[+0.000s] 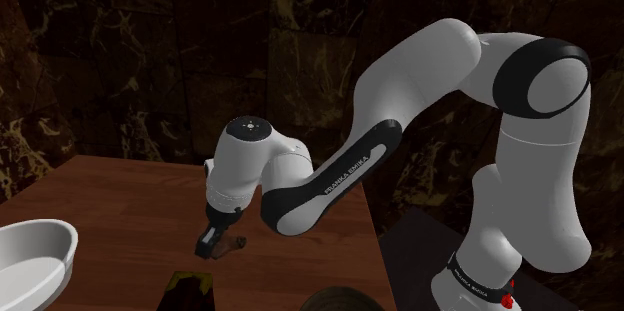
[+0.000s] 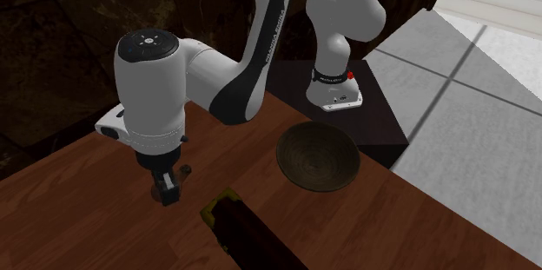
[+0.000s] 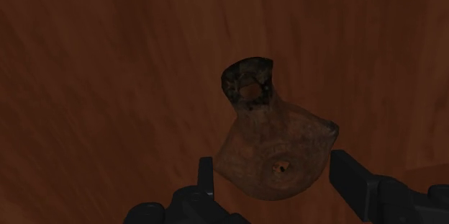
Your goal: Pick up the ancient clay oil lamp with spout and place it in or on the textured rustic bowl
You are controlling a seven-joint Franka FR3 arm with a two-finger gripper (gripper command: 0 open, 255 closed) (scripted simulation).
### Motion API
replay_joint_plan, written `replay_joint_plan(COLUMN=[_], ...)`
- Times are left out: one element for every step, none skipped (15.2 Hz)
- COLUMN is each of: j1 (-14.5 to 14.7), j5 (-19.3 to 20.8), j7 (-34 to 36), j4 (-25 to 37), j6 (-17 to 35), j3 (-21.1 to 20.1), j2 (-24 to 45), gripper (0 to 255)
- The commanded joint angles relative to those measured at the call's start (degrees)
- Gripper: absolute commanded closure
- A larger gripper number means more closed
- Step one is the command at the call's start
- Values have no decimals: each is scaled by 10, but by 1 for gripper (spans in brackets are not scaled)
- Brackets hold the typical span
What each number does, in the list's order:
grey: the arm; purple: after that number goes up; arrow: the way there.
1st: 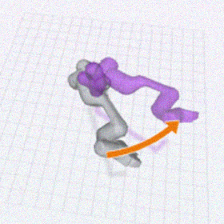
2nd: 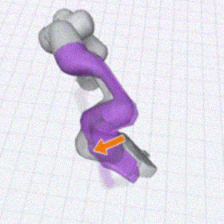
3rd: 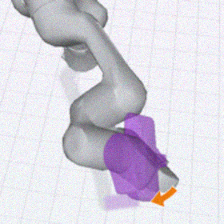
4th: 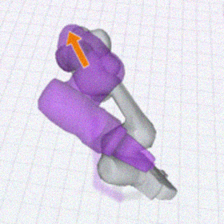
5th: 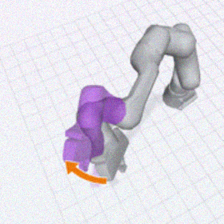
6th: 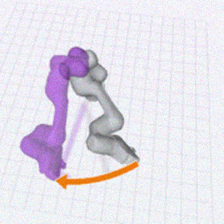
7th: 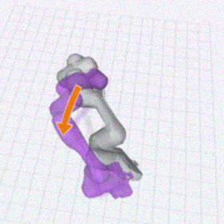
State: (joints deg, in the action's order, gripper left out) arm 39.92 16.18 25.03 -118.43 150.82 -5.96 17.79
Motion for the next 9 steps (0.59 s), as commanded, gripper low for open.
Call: replay_joint_plan(j1=[0,0,0,0,0,0,0,-1,-2], j5=[0,0,0,0,0,0,0,-3,-6], j7=[0,0,0,0,0,0,0,-3,-6], j4=[0,0,0,0,0,-1,0,1,2], j6=[0,0,0,0,0,0,0,-6,-13], j3=[0,0,0,0,0,0,0,-2,-3], j2=[0,0,0,0,0,0,0,-5,-10], gripper=[255,255,255,255,255,255,255,255,255])
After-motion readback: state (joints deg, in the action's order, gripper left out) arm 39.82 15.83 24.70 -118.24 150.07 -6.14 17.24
